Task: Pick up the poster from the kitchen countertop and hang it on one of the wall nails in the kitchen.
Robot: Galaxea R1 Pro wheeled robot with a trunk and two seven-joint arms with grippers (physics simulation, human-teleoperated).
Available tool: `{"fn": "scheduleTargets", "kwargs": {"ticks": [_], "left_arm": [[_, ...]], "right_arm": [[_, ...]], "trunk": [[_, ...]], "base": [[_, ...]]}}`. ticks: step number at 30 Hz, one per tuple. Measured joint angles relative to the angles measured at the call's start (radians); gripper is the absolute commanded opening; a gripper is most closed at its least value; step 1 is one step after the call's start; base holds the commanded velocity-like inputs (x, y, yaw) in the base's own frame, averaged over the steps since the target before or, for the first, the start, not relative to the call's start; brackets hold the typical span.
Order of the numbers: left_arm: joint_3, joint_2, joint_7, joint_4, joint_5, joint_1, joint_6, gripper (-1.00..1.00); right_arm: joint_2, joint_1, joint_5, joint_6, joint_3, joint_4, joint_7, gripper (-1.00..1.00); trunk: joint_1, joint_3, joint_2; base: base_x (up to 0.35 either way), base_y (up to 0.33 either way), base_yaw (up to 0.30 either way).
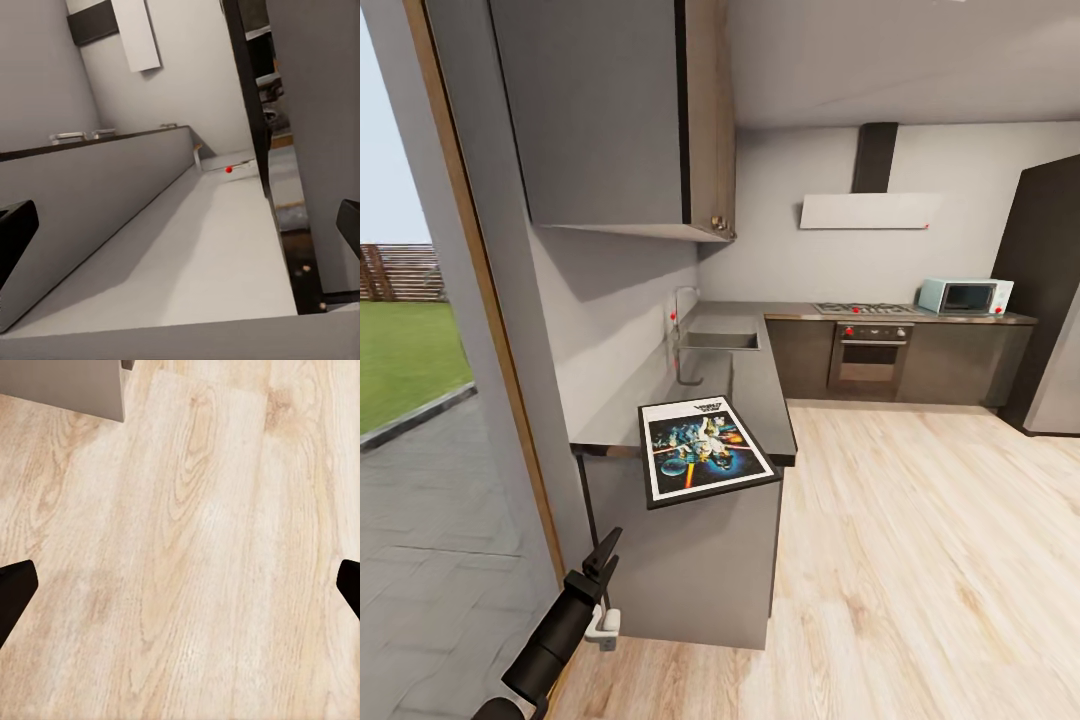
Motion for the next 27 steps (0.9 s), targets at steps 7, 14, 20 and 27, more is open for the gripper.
{"fn": "scheduleTargets", "kwargs": {"ticks": [7,14,20,27], "left_arm": [[0.0,0.0,0.0,-0.001,0.0,0.0,0.001,1.0],[-0.002,-0.001,0.0,-0.002,0.0,0.0,0.001,1.0],[-0.003,-0.002,0.0,-0.003,0.0,0.0,-0.001,1.0],[-0.003,-0.002,0.001,-0.005,0.0,0.0,0.0,1.0]], "right_arm": [[0.0,0.0,0.0,0.0,0.0,0.0,0.0,1.0],[0.0,0.0,0.0,0.0,0.0,0.0,0.001,1.0],[0.0,0.0,0.0,0.0,0.0,0.0,0.001,1.0],[0.0,0.0,0.0,0.0,0.0,0.0,0.0,1.0]], "trunk": [[-0.027,0.022,0.049],[-0.054,0.044,0.098],[-0.061,0.05,0.112],[-0.061,0.05,0.112]], "base": [[0.0,0.0,0.0],[0.0,0.0,0.0],[0.0,0.0,0.0],[0.0,0.0,0.0]]}}
